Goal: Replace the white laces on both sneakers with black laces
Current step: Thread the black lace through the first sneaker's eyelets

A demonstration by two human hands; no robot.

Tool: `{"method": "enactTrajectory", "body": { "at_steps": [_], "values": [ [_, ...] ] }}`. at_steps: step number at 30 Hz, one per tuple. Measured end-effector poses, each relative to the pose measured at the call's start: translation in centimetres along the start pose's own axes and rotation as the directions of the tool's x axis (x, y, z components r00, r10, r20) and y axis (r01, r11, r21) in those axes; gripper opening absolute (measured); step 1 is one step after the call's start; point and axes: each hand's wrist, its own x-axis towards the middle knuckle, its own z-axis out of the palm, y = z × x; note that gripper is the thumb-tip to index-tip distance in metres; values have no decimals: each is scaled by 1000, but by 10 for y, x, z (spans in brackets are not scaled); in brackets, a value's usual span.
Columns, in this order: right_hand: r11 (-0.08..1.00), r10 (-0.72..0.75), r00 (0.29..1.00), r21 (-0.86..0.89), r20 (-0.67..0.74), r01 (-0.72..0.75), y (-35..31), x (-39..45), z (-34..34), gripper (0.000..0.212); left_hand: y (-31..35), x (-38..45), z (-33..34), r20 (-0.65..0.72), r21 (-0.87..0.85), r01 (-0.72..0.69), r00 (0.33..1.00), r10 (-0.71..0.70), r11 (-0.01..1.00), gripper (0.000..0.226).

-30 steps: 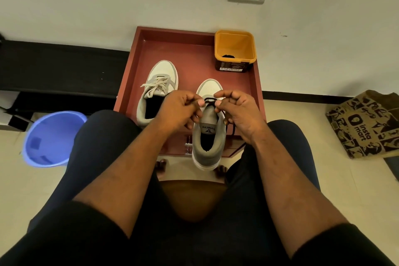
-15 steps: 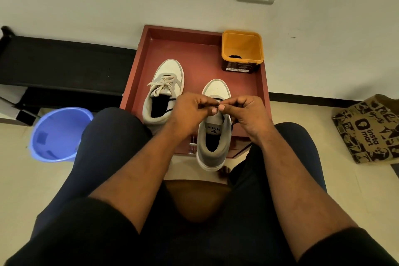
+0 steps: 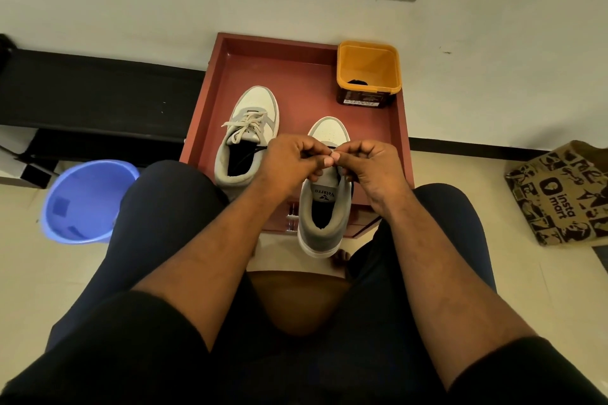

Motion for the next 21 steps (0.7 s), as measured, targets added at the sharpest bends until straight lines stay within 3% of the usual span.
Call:
{"method": "enactTrajectory", "body": {
  "at_steps": [3, 6, 11, 14, 17, 19, 21],
  "values": [
    [1000, 20, 999, 0, 39, -20, 0, 0, 1, 8, -5, 3, -4, 40, 105, -30, 999, 26, 994, 15],
    [1000, 20, 999, 13, 31, -21, -1, 3, -2, 8, -9, 5, -3, 26, 258, -147, 989, 145, 955, 19],
    [999, 30, 983, 18, -181, -27, 3, 11, -9, 7, -14, 5, 7, -72, 282, -146, 982, 173, 948, 19],
    [971, 45, 961, -213, -272, -106, 11, 14, -10, 9, -16, 6, 11, -60, 324, -96, 991, 122, 941, 20],
    [870, 49, 988, -480, -149, -116, 19, 14, -6, 11, -18, 7, 18, -29, 441, -88, 993, 113, 893, 20],
    [844, 73, 992, -524, -106, -118, 21, 14, -2, 20, -20, 6, 20, -43, 480, -89, 991, 125, 873, 20],
    [832, 75, 991, -541, -115, -126, 20, 15, 0, 16, -22, 5, 22, -72, 464, -82, 989, 130, 882, 18]
  ]
}}
